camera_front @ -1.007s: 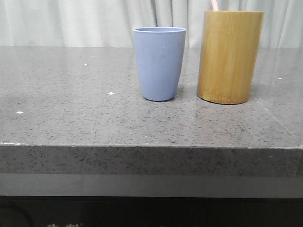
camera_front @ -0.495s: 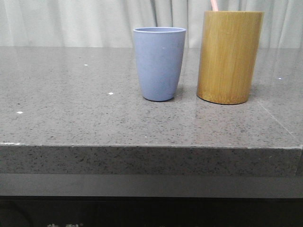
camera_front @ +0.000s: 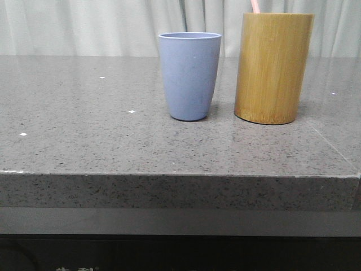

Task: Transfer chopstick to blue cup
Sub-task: 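Move the right gripper down to the pink stick and grasp it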

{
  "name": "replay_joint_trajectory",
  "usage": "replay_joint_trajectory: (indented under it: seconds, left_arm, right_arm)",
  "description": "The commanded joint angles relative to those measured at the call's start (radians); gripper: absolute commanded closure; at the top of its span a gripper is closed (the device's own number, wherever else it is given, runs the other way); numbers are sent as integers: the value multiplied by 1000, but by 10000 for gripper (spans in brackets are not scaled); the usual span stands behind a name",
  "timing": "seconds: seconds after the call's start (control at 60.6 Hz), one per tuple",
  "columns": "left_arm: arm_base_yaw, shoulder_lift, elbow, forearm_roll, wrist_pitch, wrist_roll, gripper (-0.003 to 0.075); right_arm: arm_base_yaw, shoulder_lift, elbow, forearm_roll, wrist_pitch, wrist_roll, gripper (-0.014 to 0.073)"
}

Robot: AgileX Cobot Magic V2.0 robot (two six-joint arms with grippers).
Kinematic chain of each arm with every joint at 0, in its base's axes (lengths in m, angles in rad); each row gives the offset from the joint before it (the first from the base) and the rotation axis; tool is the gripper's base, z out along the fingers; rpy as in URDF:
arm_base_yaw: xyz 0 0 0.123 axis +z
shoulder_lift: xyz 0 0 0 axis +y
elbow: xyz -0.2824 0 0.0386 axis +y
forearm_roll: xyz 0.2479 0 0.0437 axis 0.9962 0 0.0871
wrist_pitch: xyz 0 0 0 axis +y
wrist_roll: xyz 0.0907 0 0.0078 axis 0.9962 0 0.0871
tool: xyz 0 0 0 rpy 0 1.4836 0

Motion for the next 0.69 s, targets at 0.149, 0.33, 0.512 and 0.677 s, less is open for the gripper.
replay_joint_trajectory:
  seconds: [0.149,0.33,0.512,0.677]
  left_arm:
    - [2,12,-27,-9,-89,-8,739]
    - [2,12,-27,-9,-89,-8,739]
    - [2,12,-27,-9,-89,-8,739]
    - [2,12,-27,-9,-89,-8,739]
  right_arm:
    - [162,272,-244,8,-119,-47,15]
    - [280,498,-431,8,-126,-47,15]
    - [311,684,-566,-10,-141,-47,15]
    - [311,787,-638,-22,-141,-47,19]
